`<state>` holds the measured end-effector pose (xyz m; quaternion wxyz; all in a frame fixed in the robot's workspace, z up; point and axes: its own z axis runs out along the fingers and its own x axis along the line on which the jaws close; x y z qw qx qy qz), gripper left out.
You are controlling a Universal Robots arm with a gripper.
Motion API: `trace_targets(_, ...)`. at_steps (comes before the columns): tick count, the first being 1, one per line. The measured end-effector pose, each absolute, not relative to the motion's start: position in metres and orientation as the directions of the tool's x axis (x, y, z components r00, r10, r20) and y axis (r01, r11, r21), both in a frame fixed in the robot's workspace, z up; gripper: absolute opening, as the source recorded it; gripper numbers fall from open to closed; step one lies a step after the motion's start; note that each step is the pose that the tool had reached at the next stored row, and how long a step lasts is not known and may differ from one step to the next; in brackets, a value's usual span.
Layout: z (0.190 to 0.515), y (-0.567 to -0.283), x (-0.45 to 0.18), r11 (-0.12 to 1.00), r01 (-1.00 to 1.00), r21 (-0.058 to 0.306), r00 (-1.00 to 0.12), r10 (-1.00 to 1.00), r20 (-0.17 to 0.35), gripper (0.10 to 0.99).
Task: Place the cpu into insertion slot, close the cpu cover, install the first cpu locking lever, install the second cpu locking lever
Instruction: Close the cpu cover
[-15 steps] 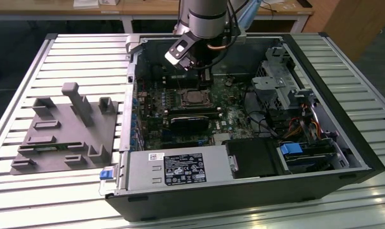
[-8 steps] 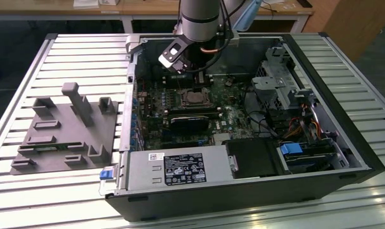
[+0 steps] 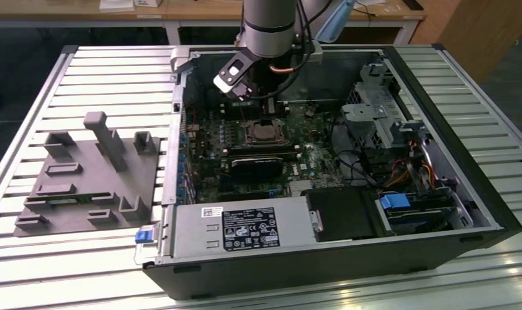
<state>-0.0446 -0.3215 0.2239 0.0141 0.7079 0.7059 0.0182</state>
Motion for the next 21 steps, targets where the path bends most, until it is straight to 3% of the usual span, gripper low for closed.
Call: trace_targets(21, 0.2225, -0.3215, -0.0446, 0.356, 0.933, 0.044, -0.356, 0.934, -0.003, 0.102)
